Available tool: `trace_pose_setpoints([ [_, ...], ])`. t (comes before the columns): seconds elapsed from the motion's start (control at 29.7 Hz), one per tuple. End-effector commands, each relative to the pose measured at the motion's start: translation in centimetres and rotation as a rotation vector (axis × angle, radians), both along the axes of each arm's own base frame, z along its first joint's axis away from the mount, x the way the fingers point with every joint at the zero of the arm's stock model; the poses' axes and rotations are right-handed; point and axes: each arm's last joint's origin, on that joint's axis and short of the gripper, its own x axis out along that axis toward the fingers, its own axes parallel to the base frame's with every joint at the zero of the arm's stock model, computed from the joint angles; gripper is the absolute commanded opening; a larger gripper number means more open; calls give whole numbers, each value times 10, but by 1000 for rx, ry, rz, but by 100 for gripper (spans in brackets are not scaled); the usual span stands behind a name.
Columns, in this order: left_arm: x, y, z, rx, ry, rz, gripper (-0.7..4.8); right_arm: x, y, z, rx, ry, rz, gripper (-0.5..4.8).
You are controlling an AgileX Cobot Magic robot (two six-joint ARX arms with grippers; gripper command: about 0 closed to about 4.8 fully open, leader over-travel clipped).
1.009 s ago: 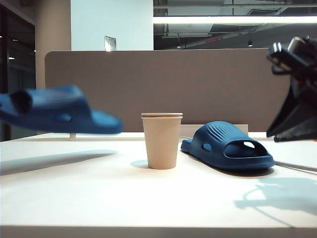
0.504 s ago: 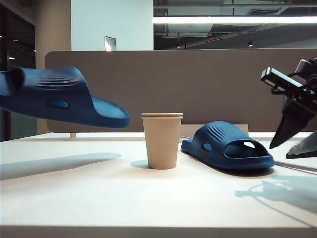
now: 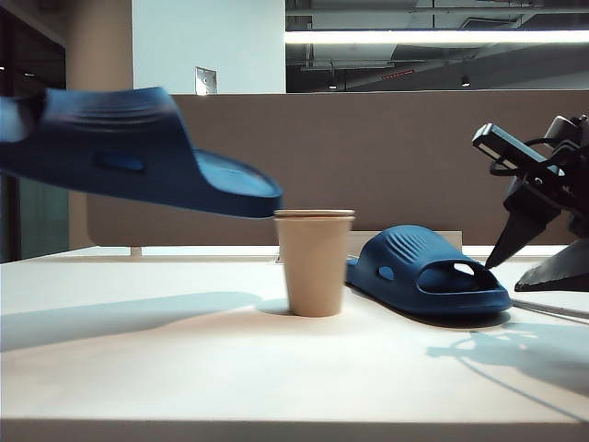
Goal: Interlock the pair of blue slippers on the table with their fronts facing up.
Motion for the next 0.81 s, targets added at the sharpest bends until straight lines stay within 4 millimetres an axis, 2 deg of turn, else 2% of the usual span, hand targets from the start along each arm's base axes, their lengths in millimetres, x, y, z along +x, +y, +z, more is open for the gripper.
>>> trace_pose_setpoints([
  [0.03, -3, -3, 5, -14, -50, -62, -6, 2, 1, 4, 52, -21, -25, 146],
  [0.3, -8, -1, 5, 66, -57, -19, -6, 5, 2, 0, 92, 9, -56, 177],
  [0.81, -15, -2, 17, 73, -106, -23, -6, 18, 9, -17, 197, 51, -99, 181],
])
